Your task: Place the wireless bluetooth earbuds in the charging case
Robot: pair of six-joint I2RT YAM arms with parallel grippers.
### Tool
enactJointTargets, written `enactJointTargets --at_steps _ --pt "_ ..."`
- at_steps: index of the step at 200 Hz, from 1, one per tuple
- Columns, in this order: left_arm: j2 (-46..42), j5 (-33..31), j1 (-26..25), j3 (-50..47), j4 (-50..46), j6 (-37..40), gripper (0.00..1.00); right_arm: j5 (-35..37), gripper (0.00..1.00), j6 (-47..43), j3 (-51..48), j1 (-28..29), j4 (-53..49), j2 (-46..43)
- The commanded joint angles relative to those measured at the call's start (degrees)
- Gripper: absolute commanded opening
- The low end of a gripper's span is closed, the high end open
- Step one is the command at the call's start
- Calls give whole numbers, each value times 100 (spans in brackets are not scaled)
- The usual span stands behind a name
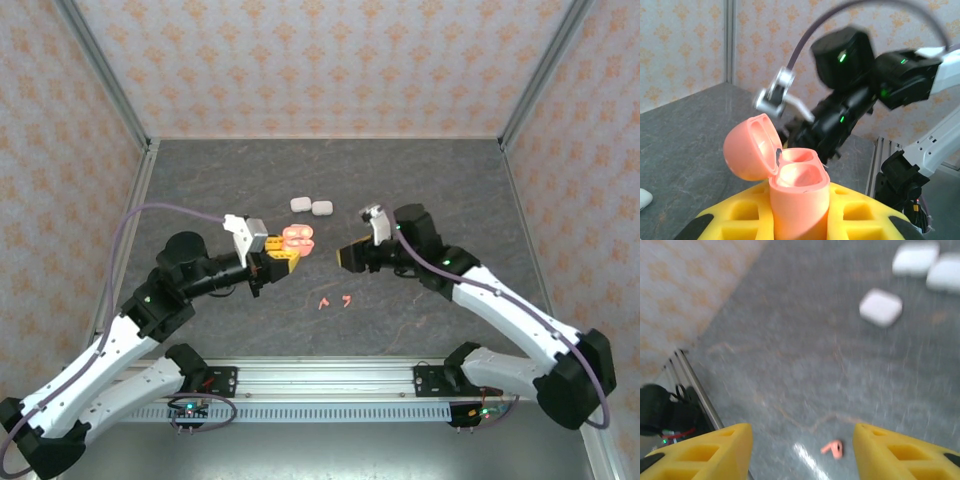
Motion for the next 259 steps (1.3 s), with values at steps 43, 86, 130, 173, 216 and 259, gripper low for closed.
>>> enactJointTargets --at_steps 43,86,130,173,216,259 --pt "-333 90 -40 76 -277 254 4 393 53 221 -130 757 590 1391" --pt "-362 93 -40 49 -253 249 3 803 48 17 360 1114 260 2395" --pt "-394 52 -40 4 -245 243 4 1013 44 -104 677 1264 -64 2887" --pt "-404 29 -40 -67 -163 228 4 1052 44 -159 714 1295 -277 3071" --pt "-415 16 -40 -104 -117 210 4 1117 43 -228 869 1404 -476 3372" --pt "-465 -23 -40 -129 -186 222 4 1032 35 -207 931 1431 -582 3486"
